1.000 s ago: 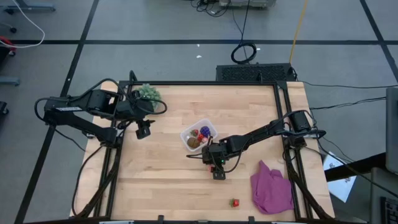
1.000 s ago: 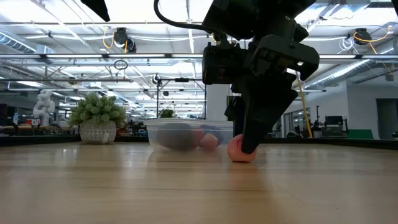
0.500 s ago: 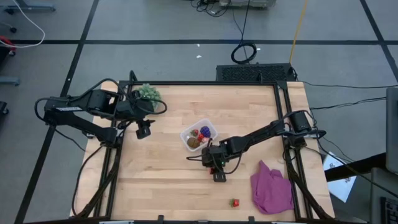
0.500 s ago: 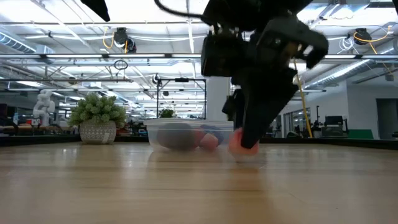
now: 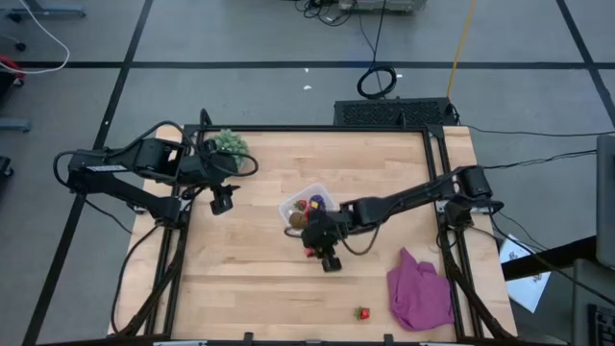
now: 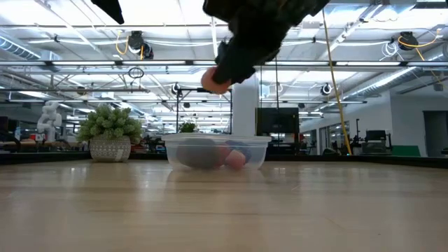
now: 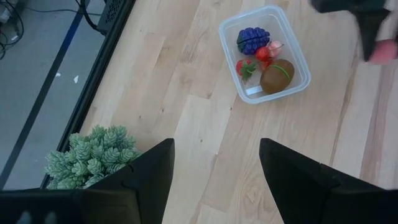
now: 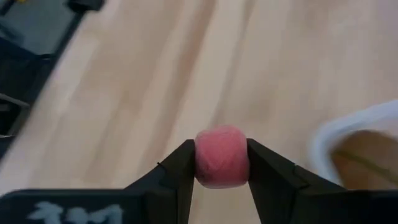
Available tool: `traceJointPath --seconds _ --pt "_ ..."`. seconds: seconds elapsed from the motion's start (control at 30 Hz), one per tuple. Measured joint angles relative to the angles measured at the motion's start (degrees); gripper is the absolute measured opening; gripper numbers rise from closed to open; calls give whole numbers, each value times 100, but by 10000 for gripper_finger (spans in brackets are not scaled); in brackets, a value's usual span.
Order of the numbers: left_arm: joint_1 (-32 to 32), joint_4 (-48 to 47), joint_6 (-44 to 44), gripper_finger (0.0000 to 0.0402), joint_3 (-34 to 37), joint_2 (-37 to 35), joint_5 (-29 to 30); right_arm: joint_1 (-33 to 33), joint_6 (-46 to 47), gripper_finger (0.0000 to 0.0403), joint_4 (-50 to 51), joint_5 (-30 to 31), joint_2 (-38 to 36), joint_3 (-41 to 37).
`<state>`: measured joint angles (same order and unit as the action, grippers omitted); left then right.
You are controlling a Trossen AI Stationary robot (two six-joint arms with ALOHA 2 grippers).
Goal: Pick and placing Produce into tupperware
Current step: Put the peach into the transparent bin
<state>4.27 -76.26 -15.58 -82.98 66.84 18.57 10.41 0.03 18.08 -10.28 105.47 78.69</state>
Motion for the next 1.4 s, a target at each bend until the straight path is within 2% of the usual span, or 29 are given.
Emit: traceJointPath --seconds 0.2,0.37,0.53,0.7,1.0,1.17,1.4 --pt "0 -1 93 241 0 0 1 -708 -366 121 -53 0 -2 66" --pt "0 -1 178 241 0 -1 2 -1379 -365 121 61 5 0 66" --pt "0 -1 178 241 0 -1 2 -1777 -213 121 442 -5 0 66" --pt "0 -1 180 241 0 1 29 -1786 -382 121 827 64 -1 66" --pt "0 -1 176 241 0 1 256 -1591 -929 121 1834 1198 -52 606" --pt "0 -1 170 241 0 1 256 -1543 -1040 123 1911 1349 -52 837" --pt "-1 1 176 241 0 1 257 -1519 -985 149 2128 1316 -39 892"
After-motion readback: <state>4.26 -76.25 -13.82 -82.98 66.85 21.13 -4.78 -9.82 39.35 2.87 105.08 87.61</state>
